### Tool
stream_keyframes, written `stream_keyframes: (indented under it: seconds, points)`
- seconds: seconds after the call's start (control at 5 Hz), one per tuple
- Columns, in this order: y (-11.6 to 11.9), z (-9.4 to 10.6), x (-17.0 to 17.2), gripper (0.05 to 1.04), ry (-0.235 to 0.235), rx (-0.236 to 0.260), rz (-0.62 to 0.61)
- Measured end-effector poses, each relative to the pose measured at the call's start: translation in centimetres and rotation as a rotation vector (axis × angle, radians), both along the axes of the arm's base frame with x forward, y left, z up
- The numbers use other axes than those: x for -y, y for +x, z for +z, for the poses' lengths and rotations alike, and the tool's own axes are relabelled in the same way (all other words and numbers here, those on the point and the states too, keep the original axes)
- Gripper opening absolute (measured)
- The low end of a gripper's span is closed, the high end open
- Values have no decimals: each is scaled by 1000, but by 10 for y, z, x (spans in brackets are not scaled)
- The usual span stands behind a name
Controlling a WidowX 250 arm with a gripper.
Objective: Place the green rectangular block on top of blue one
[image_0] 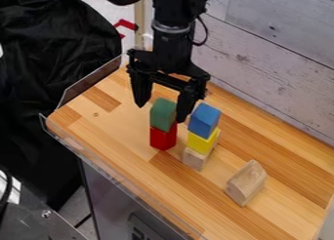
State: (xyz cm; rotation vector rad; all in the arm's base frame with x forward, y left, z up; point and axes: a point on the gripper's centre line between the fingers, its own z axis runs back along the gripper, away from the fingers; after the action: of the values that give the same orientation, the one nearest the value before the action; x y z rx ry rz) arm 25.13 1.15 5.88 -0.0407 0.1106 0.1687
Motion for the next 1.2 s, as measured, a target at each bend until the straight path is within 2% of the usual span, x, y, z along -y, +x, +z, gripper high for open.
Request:
stream_keyframes:
  seconds: [0.6, 1.2]
  points:
    - [1, 0, -9, 999, -3, 2, 46]
    - [8, -19, -12, 999, -12, -52, 35]
